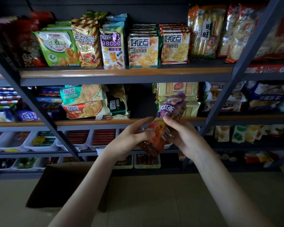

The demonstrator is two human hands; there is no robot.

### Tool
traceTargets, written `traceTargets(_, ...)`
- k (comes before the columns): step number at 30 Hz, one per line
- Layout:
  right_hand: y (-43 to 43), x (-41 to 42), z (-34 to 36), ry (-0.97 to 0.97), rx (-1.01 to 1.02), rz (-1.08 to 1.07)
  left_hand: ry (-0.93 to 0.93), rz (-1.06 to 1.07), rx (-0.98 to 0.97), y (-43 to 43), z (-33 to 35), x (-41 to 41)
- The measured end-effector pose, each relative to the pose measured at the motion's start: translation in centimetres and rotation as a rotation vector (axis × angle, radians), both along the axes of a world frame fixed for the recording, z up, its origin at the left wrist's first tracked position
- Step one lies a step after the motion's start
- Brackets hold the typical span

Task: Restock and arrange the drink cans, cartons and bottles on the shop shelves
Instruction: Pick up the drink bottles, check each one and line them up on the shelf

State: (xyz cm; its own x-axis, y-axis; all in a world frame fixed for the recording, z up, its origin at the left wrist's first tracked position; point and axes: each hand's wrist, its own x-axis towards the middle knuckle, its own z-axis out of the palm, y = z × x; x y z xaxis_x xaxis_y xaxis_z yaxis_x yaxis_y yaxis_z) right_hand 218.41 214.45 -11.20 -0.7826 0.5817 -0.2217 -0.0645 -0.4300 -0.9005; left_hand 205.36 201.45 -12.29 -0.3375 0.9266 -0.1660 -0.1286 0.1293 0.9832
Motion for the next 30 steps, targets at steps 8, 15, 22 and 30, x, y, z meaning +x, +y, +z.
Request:
traceTargets(8,2.2,0.7,-1.4,-0.167,1.542,0.123,0.025,0.052,0.093,-0.1,-0.6,-0.3)
traceTargets(15,2.9,1.0,-2.7,-0.213,1.905,0.257,0.108,0.051,0.044,-0.4,-0.4,-0.3)
traceTargets(22,1.4,0.5,-2.7,-0.006,1.511,-0.104,0.114,0.015,0.086,-1.2,1.8,-0.5)
traceTargets(30,0.5,0.1,-1.3,0.014,0.856,-0.154,0.639,0.119,0.251,-0.6,2.2,0.3)
